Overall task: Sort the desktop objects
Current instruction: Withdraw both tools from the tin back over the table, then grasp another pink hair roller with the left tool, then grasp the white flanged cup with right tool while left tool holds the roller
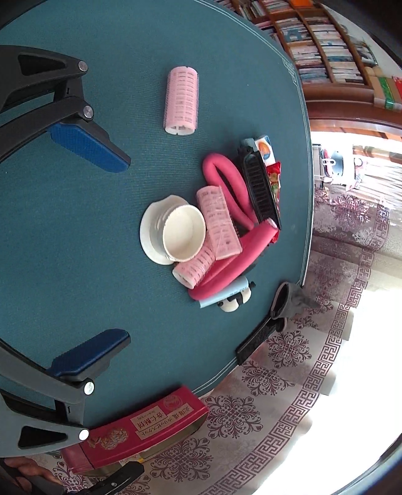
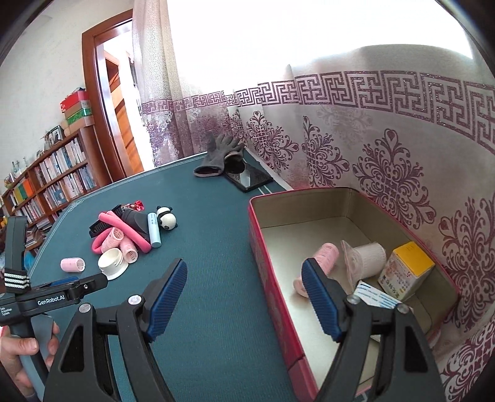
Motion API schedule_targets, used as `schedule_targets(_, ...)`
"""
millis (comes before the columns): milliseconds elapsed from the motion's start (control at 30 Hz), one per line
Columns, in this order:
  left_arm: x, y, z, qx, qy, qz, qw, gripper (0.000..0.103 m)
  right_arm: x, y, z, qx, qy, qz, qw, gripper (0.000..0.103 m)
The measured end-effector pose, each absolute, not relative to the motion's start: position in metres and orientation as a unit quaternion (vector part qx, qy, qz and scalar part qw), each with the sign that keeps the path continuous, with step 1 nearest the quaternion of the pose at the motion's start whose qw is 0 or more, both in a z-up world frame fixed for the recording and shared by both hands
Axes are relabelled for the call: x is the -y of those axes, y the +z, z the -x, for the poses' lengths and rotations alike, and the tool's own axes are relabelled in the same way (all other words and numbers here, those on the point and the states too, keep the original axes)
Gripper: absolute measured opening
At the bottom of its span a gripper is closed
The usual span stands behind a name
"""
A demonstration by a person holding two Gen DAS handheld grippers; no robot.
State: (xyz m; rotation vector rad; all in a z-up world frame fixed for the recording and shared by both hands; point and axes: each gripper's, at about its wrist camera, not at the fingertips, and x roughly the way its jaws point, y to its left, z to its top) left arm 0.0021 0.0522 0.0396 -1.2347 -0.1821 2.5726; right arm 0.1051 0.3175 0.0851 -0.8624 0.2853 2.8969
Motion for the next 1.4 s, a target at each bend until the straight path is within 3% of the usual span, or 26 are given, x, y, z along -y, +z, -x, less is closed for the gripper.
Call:
schedule_targets(333,0.022,0.031,0.017,0.087,0.902,0.419,0.054,0.102,-0.268,0.067,-0.081,-0.072,0.945,0.318,-0.007,0.08)
schedule_targets(867,0.051,0.019,0.063,0.038,0.908,0.416,0.018,0.102,-0.229,0.051,-0.051,-0.054,0.933,0.353,-0.046,0.08)
schedule_targets(933,0.052,0.016,0.065,0.045,0.908,0.416,0.026,0.096,-0.224,0.048,-0.048,-0.051,0.931,0.357,-0.05,0.08)
schedule_targets(967,0.054,0.015,0.066,0.053,0.906,0.418,0.036,0.078,-0.221,0.047,-0.046,-0.049,0.931,0.359,-0.053,0.08)
schedule_targets(1000,0.055,0.015,0.066,0.059,0.906,0.416,0.045,0.075,-0.218,0.047,-0.045,-0.047,0.93,0.361,-0.056,0.08)
schedule_targets(1400,0.054,0.027,0.052,0.073,0.918,0.384,0.062,0.075,-0.176,0.045,-0.01,-0.041,0.918,0.379,-0.104,0.08)
